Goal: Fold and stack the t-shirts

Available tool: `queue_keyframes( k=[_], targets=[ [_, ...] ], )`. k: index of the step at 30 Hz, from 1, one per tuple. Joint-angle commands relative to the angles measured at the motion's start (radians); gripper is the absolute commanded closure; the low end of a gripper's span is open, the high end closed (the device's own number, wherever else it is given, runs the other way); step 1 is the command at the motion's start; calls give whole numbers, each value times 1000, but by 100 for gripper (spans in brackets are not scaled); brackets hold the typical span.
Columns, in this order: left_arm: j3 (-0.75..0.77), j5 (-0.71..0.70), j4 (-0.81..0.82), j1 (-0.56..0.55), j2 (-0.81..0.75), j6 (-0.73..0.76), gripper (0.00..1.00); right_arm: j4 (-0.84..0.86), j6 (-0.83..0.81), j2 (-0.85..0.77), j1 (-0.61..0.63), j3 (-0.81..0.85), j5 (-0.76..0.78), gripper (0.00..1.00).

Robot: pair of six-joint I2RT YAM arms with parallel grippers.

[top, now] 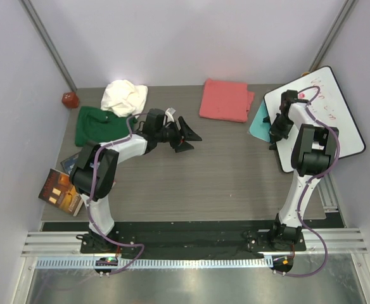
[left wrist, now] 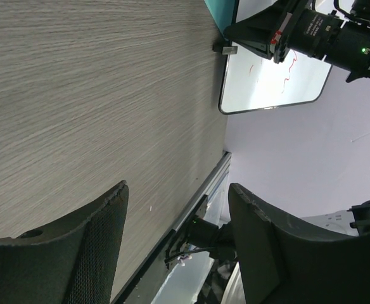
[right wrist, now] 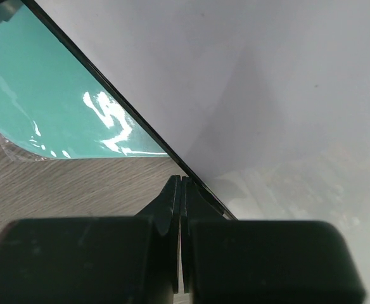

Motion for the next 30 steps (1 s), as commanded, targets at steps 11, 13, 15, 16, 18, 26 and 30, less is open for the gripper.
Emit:
queue_keyframes(
  k=[11, 13, 15, 16, 18, 26, 30],
  targets=[
    [-31, 40, 19, 25, -43, 22, 35, -40, -33, -109, 1, -186, 117, 99],
    [-36, 42, 22, 28, -43, 20, 35, -38, -30, -140, 6, -219, 111, 99],
    [-36, 47, 26, 29, -40, 18, 35, -43, -27, -161, 10, -237, 112, 99],
    [-36, 50, 29, 31, -37, 17, 35, -43, -17, -172, 12, -259, 112, 99],
    [-36, 53, 34, 31, -35, 14, 35, -46, -5, -209, 20, -283, 106, 99],
    [-45, 74, 42, 32, -35, 12, 35, -53, 65, -367, 40, -440, 109, 99],
    [-55, 88, 40, 37, -43, 20, 35, -32, 93, -484, 43, -515, 103, 99]
  ],
)
